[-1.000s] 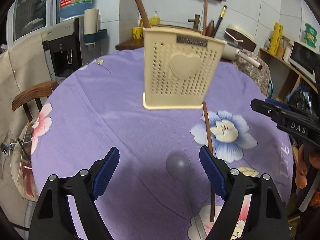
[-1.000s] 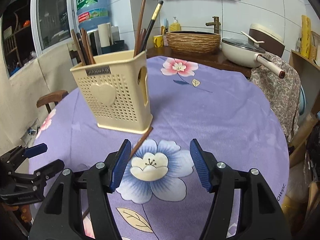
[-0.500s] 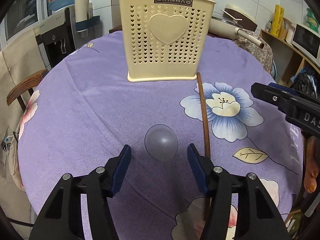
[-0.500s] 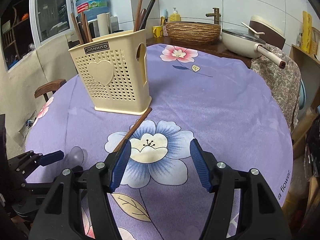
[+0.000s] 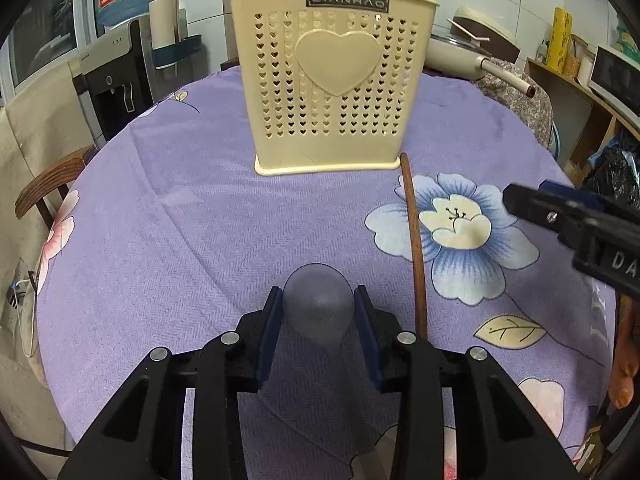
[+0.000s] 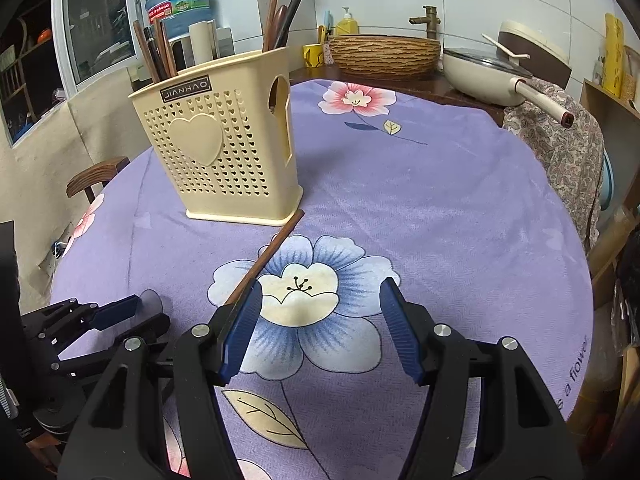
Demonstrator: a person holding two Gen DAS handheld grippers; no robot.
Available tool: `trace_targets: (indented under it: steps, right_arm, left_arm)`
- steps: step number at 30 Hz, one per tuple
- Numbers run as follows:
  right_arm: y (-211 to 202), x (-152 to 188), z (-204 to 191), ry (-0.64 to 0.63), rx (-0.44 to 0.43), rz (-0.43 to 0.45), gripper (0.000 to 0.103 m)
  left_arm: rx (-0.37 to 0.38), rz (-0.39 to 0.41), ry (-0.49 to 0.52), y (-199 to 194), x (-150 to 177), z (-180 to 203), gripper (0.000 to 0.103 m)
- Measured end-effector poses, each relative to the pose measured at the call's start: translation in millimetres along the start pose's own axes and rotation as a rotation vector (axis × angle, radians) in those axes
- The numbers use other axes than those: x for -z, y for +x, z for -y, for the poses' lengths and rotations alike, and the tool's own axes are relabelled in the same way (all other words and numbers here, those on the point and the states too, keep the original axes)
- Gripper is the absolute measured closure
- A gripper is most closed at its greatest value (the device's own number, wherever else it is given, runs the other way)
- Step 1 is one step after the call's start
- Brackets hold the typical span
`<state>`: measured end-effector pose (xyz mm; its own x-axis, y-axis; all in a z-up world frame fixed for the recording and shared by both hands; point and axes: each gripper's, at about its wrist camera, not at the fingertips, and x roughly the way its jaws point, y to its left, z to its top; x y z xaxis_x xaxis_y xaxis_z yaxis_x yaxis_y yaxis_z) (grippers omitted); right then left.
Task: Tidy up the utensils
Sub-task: 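Close the left tool on the clear plastic spoon while the right tool grips the wooden chopstick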
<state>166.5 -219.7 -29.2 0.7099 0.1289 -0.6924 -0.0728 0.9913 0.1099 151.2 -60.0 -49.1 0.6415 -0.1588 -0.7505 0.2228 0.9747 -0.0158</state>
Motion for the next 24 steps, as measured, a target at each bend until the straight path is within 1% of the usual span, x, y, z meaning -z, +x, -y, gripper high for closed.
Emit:
trace_targets:
  steps: [5,7,9,10,12,13,15,18,22,23,24]
  right_arm:
    - [18.8,-3.0,-11.3,0.038,-0.049,-0.067,0.042]
    - [30.2,-5.2,-18.5,0.058,-0.068,-0.095,0.042]
    - [40.4,-6.7,-25.9,0.075,-0.073,-0.111,0.044]
    - [46.0,-8.2,-30.1,0.079,-0.063,-0.116,0.045]
    - [56.9,-10.9,-37.8,0.084,-0.027,-0.118,0.05]
    - [63.1,-12.2,-39.9,0.094,-0.009,-0.125,0.051]
    - [73.4,-13.9,-41.3,0.118,0.009,-0.141,0.055]
    - [81.4,-18.8,-45.8,0.124,0.053,-0.137,0.056]
    - [88.3,-25.0,-52.7,0.118,0.088,-0.145,0.057]
    - [89.5,-26.3,-53.9,0.114,0.096,-0.147,0.06]
    - [89.9,-27.4,-54.0,0.112,0.104,-0.148,0.064]
  left_arm:
    - [0.02,0.052,-0.04,-13.5,-7.5,-12.4,0.067]
    - [0.016,0.07,-0.049,-19.1,-10.2,-16.2,0.067]
    - [0.014,0.093,-0.061,-26.2,-12.0,-21.7,0.067]
    - [0.014,0.1,-0.065,-28.5,-12.6,-23.8,0.067]
    - [0.016,0.112,-0.071,-32.3,-13.7,-28.4,0.067]
    - [0.016,0.115,-0.074,-33.3,-14.2,-30.4,0.067]
    - [0.02,0.12,-0.079,-35.4,-15.3,-34.1,0.067]
    - [0.023,0.134,-0.077,-38.3,-15.8,-35.9,0.067]
    - [0.026,0.144,-0.073,-39.5,-16.0,-36.6,0.067]
    - [0.028,0.144,-0.072,-39.4,-16.3,-36.9,0.067]
    - [0.028,0.145,-0.07,-39.5,-16.1,-36.5,0.067]
